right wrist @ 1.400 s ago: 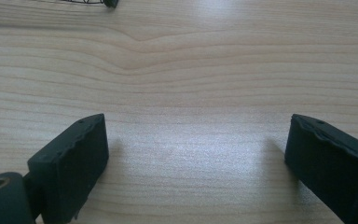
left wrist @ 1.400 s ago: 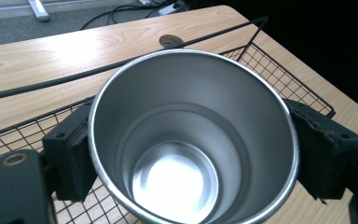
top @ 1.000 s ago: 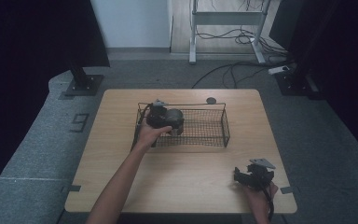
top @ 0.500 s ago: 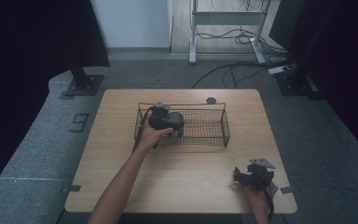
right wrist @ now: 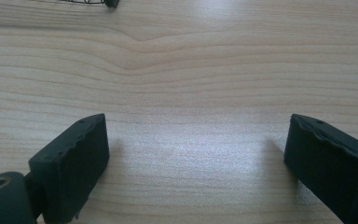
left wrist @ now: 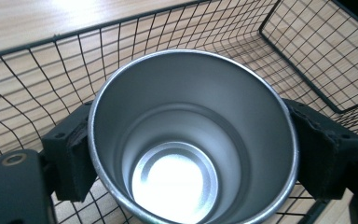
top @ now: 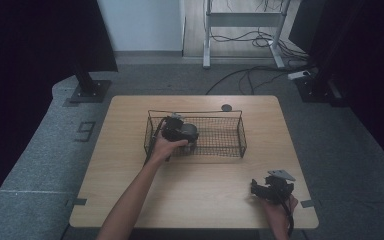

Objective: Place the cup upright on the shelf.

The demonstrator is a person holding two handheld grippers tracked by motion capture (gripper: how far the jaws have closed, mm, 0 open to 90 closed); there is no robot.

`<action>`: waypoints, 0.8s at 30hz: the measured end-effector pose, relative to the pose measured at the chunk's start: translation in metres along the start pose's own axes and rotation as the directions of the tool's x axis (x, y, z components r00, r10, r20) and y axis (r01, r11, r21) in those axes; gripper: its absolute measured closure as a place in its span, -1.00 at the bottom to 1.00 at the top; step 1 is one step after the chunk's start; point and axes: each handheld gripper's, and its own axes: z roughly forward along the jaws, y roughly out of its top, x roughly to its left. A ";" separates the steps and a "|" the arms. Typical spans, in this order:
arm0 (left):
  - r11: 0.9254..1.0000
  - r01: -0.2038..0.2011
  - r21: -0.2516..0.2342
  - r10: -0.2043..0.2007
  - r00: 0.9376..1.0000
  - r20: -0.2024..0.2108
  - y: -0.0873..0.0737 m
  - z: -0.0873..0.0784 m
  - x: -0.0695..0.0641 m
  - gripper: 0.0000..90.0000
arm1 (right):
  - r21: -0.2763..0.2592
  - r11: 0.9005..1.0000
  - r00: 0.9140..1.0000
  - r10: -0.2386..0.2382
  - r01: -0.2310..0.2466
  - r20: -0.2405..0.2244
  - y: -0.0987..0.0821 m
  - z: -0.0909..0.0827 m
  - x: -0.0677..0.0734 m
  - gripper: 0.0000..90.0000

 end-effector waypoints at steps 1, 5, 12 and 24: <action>1.000 0.003 0.001 -0.003 1.000 0.000 0.000 0.001 0.000 -0.68 | 0.000 1.000 1.000 0.000 0.000 0.000 0.000 0.000 0.000 -0.86; 1.000 0.005 0.008 -0.005 1.000 0.001 -0.002 0.004 -0.001 -0.68 | 0.000 1.000 1.000 0.000 0.000 0.000 0.000 0.000 0.000 -0.86; 1.000 0.004 0.014 -0.004 1.000 -0.004 -0.002 0.006 -0.001 -0.68 | 0.000 1.000 1.000 0.000 0.000 0.000 0.000 0.000 0.000 -0.86; 0.999 0.008 0.039 -0.007 1.000 -0.018 -0.003 0.008 -0.003 -0.70 | 0.000 1.000 1.000 0.000 0.000 0.000 0.000 0.000 0.000 -0.86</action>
